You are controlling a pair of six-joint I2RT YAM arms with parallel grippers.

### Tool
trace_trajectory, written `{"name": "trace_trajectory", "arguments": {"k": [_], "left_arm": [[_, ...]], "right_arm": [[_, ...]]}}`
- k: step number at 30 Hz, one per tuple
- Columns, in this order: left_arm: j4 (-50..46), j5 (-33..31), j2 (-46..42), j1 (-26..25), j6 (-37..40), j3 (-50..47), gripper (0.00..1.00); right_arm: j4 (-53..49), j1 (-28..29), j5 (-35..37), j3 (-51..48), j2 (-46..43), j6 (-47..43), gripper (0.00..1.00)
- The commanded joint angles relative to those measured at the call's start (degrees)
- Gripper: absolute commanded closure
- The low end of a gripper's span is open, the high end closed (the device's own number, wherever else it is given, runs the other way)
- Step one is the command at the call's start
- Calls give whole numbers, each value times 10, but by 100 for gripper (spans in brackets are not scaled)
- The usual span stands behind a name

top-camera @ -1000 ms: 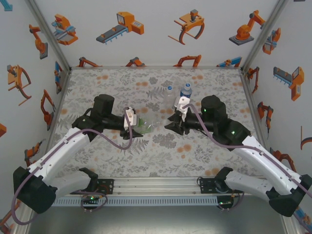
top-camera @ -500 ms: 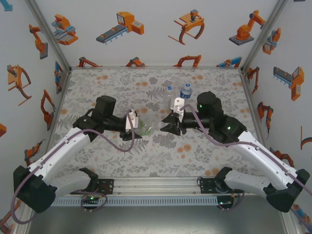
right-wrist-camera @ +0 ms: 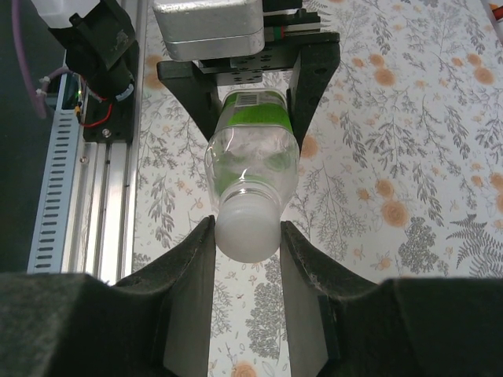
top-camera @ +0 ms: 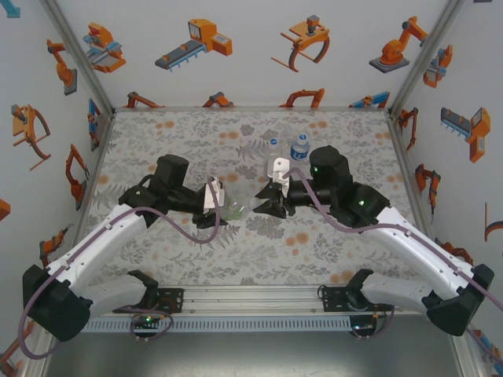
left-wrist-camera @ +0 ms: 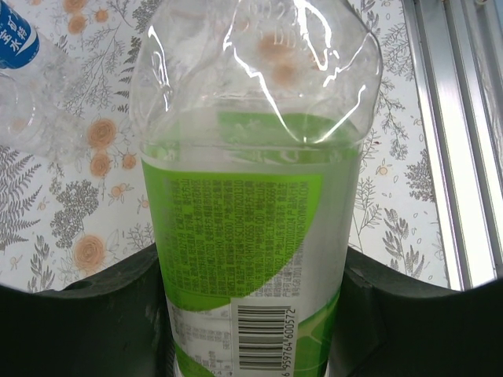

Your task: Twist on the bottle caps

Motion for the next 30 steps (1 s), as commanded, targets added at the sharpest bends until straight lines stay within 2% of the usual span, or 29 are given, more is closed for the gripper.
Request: {"name": "trace_trajectory", "arguments": {"k": [1,5,12,22,26,30], "left_arm": [[2,25,-1,-5,1,23,100],[2,52,-1,-5,6,22,100],[-22,105,3,-5,33,27,100],[-45,144,11,-5,52,37,100],[-54,144,16,-5,50,44,100],[-54,128,17,-4,41,47,100]], "right_arm": [[-21,8,-11,24,7,-37,89],[-58,9,-2,24,9,-83,89],[-55,9,-51,16,7,-173,92],[-68,9,-92,23,19,-250,95],[-90,9,-83,33,34,-248,98],[-40,9,-51,18,40,-119,100]]}}
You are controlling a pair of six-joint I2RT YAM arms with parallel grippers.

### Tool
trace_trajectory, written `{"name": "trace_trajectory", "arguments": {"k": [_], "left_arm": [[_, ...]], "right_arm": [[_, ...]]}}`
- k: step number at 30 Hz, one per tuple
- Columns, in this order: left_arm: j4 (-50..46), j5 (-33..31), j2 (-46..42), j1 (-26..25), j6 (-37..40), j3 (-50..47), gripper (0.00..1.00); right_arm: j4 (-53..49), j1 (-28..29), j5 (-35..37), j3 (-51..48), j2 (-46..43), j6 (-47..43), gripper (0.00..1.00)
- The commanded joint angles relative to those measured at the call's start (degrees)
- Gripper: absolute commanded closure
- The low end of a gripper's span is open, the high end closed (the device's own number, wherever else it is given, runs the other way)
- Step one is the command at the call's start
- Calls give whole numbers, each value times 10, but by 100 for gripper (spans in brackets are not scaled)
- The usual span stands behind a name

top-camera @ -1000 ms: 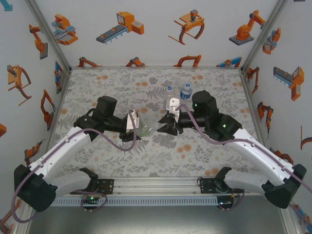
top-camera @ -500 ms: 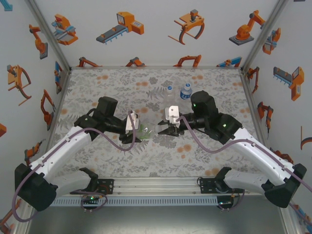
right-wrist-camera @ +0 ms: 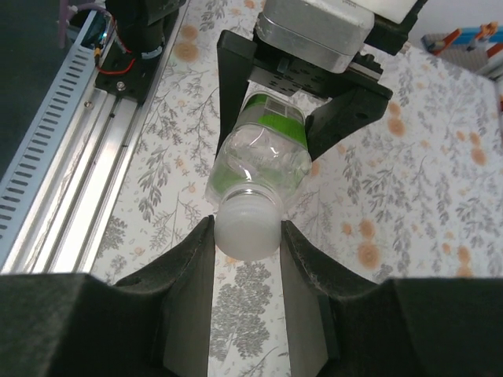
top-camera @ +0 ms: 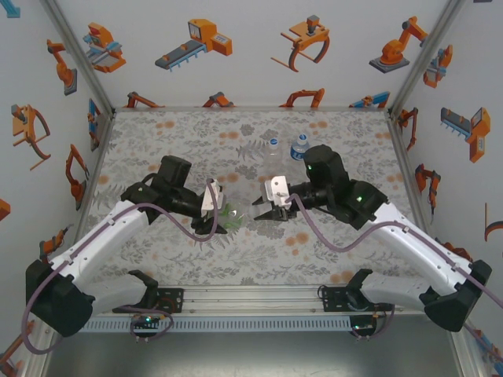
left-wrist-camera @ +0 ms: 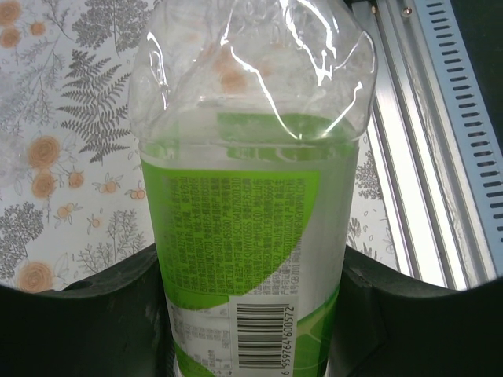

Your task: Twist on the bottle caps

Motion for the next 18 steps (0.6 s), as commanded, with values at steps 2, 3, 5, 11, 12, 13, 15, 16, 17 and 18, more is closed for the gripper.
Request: {"name": "trace_trajectory", "arguments": {"k": [2,3,5,11,12,13,15,16,17,18], "left_arm": [[19,46,-2,-7,2,36,100],[22,38,0,-7,-2,36,100],[31,24,0,-6,-16,37,100],[65,3,-10,-6,-39,24,100],[70,-1,-12,-6,-43,22,100],[76,-7,-15,-6,-47,20,100],[87,-19,-17,-5,-52,15,100],[88,-23,-17,-5,-55,15,100],[88,-26,-17,-5,-56,16,100],[89,-27,-18,-5,-57,16,100]], "right_arm": [[75,5,59,-31,16,164,100],[93,4,74,-43,15,222,100],[131,6,116,-61,12,339,100],[161,6,259,-90,10,664,100],[156,6,283,-93,12,726,100],[142,5,307,-94,15,792,100],[101,6,333,-88,20,905,100],[82,6,339,-86,23,957,100],[67,6,342,-84,23,990,100],[57,6,343,-86,23,1034,99]]}}
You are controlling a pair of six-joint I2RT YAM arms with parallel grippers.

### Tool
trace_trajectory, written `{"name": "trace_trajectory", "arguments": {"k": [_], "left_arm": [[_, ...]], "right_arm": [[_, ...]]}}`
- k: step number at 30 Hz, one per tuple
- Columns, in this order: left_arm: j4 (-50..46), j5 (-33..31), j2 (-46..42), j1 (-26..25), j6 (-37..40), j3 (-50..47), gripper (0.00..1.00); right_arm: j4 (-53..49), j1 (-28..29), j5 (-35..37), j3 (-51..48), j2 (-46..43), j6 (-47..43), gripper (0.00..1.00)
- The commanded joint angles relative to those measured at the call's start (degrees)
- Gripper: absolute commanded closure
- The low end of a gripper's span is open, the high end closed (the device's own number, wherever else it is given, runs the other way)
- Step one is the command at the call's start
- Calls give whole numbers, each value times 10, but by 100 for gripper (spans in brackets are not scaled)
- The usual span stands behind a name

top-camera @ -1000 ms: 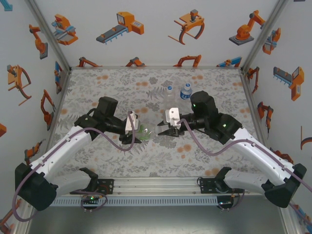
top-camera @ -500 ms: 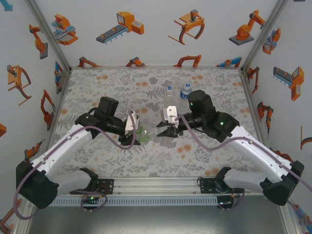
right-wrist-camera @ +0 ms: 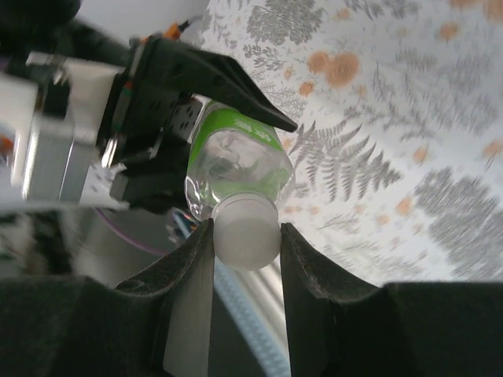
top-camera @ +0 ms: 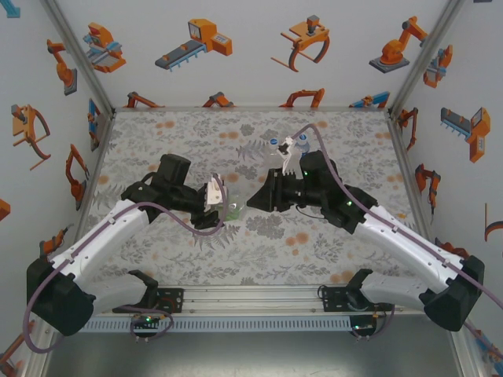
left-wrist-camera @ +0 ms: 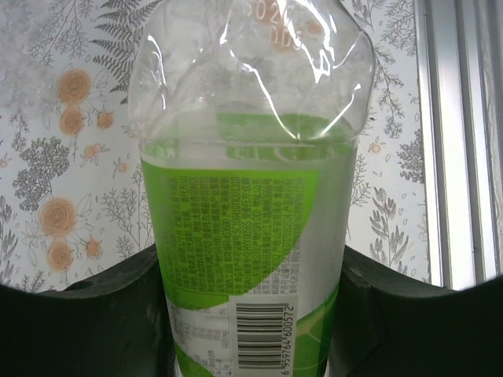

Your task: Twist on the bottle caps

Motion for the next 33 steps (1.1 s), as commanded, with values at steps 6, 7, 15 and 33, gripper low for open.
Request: {"name": "trace_trajectory", "arguments": {"k": [6,7,15,33], "left_arm": [[67,71,-21,-10,-11,14,100],[67,71,-20,-10,-11,14,100],[67,72,-21,-10,-11,12,100],[40,110,-8,-10,18,18,100]], "right_arm": [[-7,6,48,-12,22,281,83],[-24,6,54,-2,23,257,79],[-41,3,90,47,-21,-14,46],[-102,3,-205,95,-23,-745,41]]}}
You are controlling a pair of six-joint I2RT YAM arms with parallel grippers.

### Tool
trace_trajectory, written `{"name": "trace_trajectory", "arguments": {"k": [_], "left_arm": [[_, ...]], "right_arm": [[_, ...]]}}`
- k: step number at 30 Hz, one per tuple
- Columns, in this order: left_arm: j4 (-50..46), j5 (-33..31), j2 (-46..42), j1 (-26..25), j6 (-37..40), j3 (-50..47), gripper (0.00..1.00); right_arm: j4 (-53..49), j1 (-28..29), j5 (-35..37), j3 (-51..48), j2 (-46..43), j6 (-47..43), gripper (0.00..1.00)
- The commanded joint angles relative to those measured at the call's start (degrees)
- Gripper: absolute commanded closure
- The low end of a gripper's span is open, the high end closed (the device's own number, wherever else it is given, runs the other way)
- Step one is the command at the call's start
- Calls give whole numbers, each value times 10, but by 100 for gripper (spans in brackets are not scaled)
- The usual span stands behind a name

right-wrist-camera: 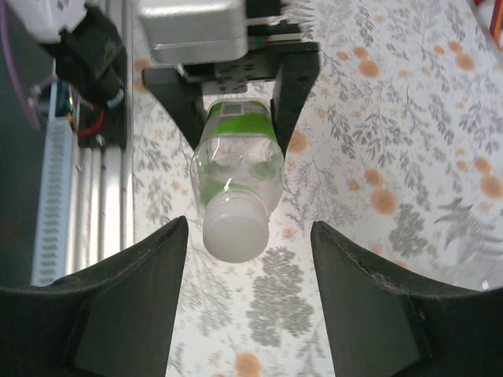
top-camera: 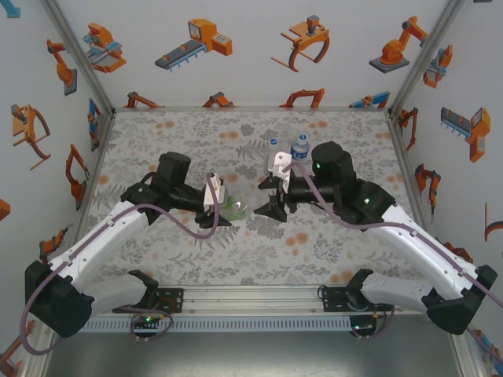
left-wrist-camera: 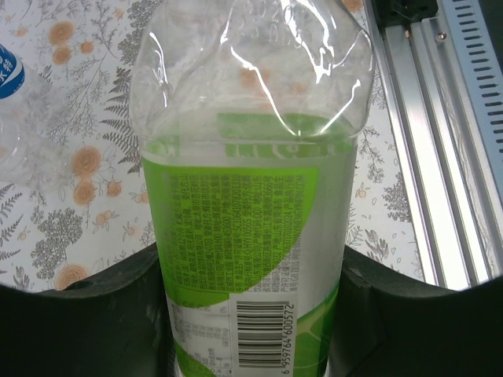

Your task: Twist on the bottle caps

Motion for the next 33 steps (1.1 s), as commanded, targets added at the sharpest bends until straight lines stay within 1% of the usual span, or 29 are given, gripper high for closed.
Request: {"name": "trace_trajectory", "arguments": {"k": [1,6,13,17,19,21,22,24,25,26,29,30,33], "left_arm": [[-10,30,1,0,20,18,100],[-13,32,3,0,23,21,100],[-19,35,5,0,22,24,100],[-19,34,7,0,23,25,100],[-20,34,8,0,24,24,100],[-20,33,10,0,24,25,100],[-20,34,11,1,22,26,100],[-19,33,9,0,23,25,100],[-16,32,9,1,22,23,100],[-14,32,10,1,21,23,100],[-14,32,12,0,18,26,100],[-12,32,13,0,18,24,100],[-11,32,16,0,13,27,100]], "right_arm": [[-10,2,-51,0,-1,-122,41],[6,2,-58,-11,-1,-124,47],[4,2,-73,-19,6,-123,53],[13,3,-60,-25,0,-119,66],[26,3,-55,-34,-5,-110,74],[41,2,-44,-43,-11,-70,81],[46,3,-40,-46,-14,-47,83],[80,3,-12,-65,-21,37,89],[96,3,11,-73,-23,96,93],[114,3,47,-80,-26,167,100],[138,3,150,-102,-30,380,100],[136,3,173,-105,-28,452,100],[138,3,203,-110,-22,636,100]]}}
